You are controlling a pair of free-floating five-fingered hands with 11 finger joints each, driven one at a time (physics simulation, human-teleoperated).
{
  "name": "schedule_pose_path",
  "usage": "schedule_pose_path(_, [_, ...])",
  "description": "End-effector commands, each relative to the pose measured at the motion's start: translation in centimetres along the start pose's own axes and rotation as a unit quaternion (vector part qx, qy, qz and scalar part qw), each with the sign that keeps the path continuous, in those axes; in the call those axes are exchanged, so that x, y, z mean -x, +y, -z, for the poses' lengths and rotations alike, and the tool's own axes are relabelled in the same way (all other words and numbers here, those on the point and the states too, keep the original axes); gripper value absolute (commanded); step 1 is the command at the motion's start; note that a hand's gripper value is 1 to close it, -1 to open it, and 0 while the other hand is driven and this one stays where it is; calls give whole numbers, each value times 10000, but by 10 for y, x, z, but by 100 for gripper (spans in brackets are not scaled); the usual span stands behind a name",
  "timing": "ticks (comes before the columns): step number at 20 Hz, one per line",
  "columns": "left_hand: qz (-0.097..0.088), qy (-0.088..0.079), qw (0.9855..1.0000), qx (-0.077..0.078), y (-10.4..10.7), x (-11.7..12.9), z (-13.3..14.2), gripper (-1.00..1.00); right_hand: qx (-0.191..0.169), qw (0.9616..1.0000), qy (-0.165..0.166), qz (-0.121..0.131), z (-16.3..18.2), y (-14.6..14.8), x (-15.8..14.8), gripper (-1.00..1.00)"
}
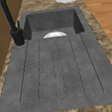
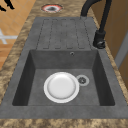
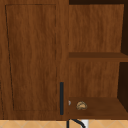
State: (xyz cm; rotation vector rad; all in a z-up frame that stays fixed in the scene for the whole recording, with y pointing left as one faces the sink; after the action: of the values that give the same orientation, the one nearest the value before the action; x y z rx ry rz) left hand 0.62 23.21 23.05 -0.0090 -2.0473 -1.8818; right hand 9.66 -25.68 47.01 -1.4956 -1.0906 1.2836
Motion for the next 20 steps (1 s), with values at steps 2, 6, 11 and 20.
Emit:
schedule_pose_path(2, [0, 0, 10000, 0, 0, 0, 0, 0, -58, 9994, 118, 308, -33, -35, 3, -100])
schedule_pose_path(6, [0, 0, 10000, 0, 0, 0, 0, 0, -127, 9993, 41, 343, -61, -65, 6, -100])
schedule_pose_path(11, [0, 0, 10000, 0, 0, 0, 0, 0, -292, 9992, -25, 276, -91, -101, 4, -100])
schedule_pose_path(20, [0, 0, 10000, 0, 0, 0, 0, 0, -772, 9964, -356, 70, -94, -168, -16, -100])
